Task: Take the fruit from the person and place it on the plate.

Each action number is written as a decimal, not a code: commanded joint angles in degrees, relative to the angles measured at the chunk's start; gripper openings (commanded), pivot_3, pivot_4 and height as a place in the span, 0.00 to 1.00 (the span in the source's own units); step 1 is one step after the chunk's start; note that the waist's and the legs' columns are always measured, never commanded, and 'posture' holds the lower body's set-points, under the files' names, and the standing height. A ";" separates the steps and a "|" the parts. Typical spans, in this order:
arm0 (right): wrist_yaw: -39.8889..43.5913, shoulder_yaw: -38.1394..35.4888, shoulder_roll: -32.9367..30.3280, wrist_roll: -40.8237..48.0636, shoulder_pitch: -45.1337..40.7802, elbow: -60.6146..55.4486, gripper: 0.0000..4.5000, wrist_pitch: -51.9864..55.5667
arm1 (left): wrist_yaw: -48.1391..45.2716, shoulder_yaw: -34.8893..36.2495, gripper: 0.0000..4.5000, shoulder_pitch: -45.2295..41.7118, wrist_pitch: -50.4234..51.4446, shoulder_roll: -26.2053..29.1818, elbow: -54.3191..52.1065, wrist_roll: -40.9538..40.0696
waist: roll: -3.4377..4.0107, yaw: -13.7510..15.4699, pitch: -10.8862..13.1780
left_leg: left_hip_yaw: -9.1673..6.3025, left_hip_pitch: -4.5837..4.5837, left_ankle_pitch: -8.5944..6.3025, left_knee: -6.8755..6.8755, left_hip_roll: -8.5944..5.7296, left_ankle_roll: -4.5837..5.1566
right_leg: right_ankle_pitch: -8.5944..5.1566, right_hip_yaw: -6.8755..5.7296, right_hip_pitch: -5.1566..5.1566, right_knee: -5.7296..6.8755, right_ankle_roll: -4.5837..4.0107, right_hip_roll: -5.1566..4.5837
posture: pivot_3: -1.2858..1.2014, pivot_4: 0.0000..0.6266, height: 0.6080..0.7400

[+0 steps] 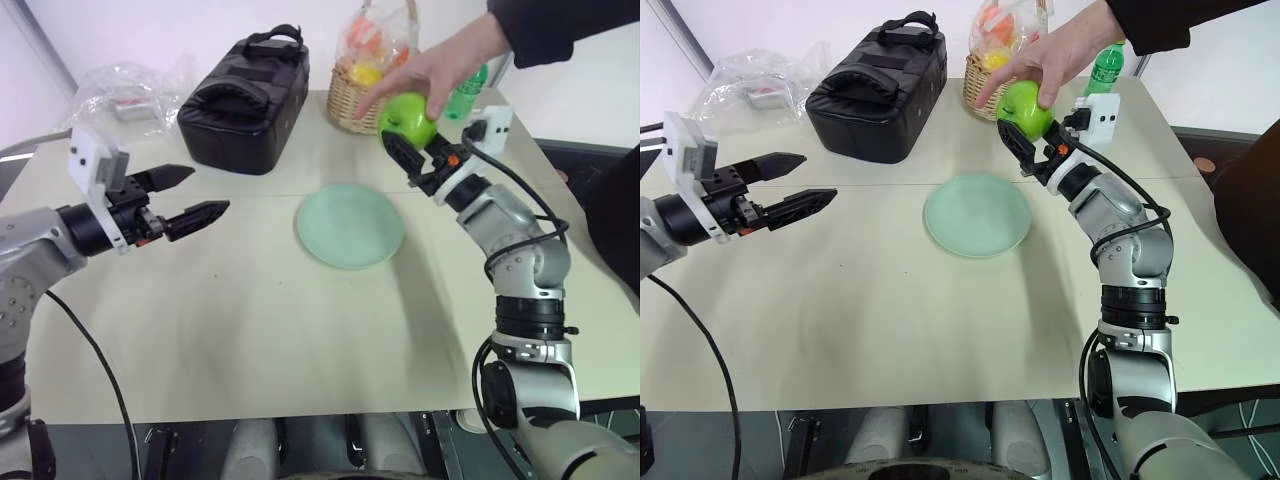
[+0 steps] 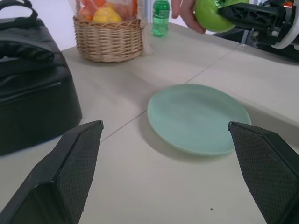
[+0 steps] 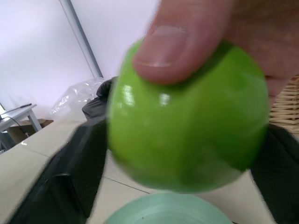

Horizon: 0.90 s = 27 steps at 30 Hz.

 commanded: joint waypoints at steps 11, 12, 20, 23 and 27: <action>7.89 11.57 -2.74 -5.53 3.39 -4.57 0.64 2.41 | -0.52 1.60 1.00 3.58 -2.13 0.83 -1.88 2.30 | 0.00 -0.20 0.00 | -0.01 0.01 0.00 -0.02 0.01 0.00 | 0.00 0.00 -0.01 0.00 -0.01 0.02 | 0.52 0.24 1.00; 8.30 13.56 -2.95 -6.93 4.23 -4.61 0.64 2.49 | -0.74 1.22 1.00 4.46 -2.58 1.07 -1.93 3.29 | 0.00 -0.21 0.00 | -0.01 0.01 0.00 -0.02 0.02 0.00 | -0.01 -0.01 -0.01 0.00 -0.01 0.03 | 0.52 0.24 1.00; 9.51 18.70 -2.67 -15.67 4.11 2.43 0.64 -1.48 | -1.26 0.41 1.00 8.00 -4.44 0.58 -3.02 6.35 | -0.01 0.20 0.00 | 0.01 -0.02 0.00 0.01 -0.02 0.00 | -0.01 -0.01 -0.04 0.00 -0.01 -0.03 | 0.52 0.24 1.00; 10.30 18.36 -2.30 -17.05 3.69 4.45 0.75 -2.82 | -0.89 0.71 1.00 8.25 -4.45 0.18 -3.22 6.42 | -0.01 0.09 0.00 | 0.02 -0.02 0.00 0.01 -0.02 0.00 | -0.01 -0.01 -0.04 0.00 -0.01 -0.03 | 0.52 0.24 1.00; 11.45 17.25 -1.98 -16.85 3.44 4.78 0.99 -3.07 | -0.64 1.11 1.00 8.43 -4.18 -0.08 -3.53 6.19 | -0.01 -0.01 0.00 | 0.01 -0.02 0.00 -0.01 -0.02 0.00 | 0.00 -0.01 -0.04 0.00 -0.01 -0.03 | 0.52 0.24 1.00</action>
